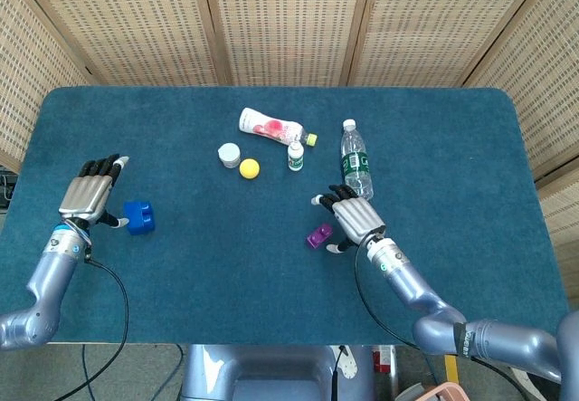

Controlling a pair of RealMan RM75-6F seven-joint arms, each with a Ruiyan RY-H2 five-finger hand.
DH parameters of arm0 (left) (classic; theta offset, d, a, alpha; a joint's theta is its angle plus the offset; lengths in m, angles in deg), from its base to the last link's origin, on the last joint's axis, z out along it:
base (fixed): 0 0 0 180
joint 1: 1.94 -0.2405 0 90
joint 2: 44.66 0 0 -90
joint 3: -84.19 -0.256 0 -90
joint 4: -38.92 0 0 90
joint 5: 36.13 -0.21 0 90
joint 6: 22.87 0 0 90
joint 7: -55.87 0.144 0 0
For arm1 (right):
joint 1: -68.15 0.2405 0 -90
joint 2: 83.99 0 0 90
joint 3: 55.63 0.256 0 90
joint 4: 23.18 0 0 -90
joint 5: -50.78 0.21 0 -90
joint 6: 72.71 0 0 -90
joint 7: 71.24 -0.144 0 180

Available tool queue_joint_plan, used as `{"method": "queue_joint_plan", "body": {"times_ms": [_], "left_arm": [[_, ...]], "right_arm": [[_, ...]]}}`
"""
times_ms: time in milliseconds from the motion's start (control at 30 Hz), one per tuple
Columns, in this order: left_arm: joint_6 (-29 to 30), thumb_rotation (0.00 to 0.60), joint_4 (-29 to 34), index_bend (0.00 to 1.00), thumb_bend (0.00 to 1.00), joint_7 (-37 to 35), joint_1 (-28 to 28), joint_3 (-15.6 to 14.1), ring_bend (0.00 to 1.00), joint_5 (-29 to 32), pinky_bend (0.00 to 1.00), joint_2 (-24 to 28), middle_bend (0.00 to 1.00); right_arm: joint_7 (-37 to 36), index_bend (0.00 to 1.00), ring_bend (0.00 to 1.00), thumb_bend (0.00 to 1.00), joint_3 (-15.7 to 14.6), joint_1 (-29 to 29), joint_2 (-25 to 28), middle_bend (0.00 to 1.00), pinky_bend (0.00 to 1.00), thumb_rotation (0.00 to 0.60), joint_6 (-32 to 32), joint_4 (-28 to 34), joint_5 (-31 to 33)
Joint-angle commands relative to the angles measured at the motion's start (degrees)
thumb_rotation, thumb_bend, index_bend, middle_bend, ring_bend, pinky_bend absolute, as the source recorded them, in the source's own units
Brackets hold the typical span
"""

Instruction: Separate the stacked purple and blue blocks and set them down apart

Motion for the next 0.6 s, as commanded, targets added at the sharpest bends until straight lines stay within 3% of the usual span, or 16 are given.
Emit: {"method": "queue_joint_plan", "body": {"times_ms": [33, 67, 133, 267, 433, 600], "left_arm": [[0.69, 0.6, 1.62, 0.0, 0.0, -2.55, -1.61, 0.9, 0.0, -2.71, 0.0, 1.36, 0.0], [1.31, 0.6, 2.37, 0.0, 0.0, -3.79, -2.36, 1.2, 0.0, -3.63, 0.0, 2.02, 0.0], [8.59, 0.6, 7.2, 0.0, 0.0, -10.53, -7.91, 2.47, 0.0, -5.73, 0.0, 4.61, 0.0], [17.45, 0.6, 10.39, 0.0, 0.0, -14.9, -15.04, 0.59, 0.0, -12.97, 0.0, 6.12, 0.0], [24.73, 0.6, 11.06, 0.0, 0.0, -17.4, -21.96, -1.99, 0.0, -18.94, 0.0, 6.71, 0.0], [31.71, 0.6, 8.75, 0.0, 0.0, -19.75, -28.59, -4.46, 0.0, -25.19, 0.0, 5.95, 0.0]], "right_arm": [[0.77, 0.05, 0.0, 0.0, -0.07, -0.47, 1.59, 0.0, 0.0, 0.6, 1.42, 2.22, -0.81], [0.62, 0.05, 0.0, 0.0, -0.1, -0.9, 2.15, 0.0, 0.0, 0.6, 2.28, 3.02, -1.73], [-2.16, 0.05, 0.0, 0.0, -0.64, -4.13, 4.87, 0.0, 0.0, 0.6, 7.12, 5.7, -6.5], [-7.68, 0.05, 0.0, 0.0, -3.42, -9.22, 7.79, 0.0, 0.0, 0.6, 14.37, 5.1, -16.29], [-12.93, 0.05, 0.0, 0.0, -7.79, -15.29, 10.24, 0.0, 0.0, 0.6, 23.49, 1.64, -26.43], [-13.59, 0.05, 0.0, 0.0, -11.47, -22.67, 11.32, 0.0, 0.0, 0.6, 34.07, -2.63, -32.33]]}}
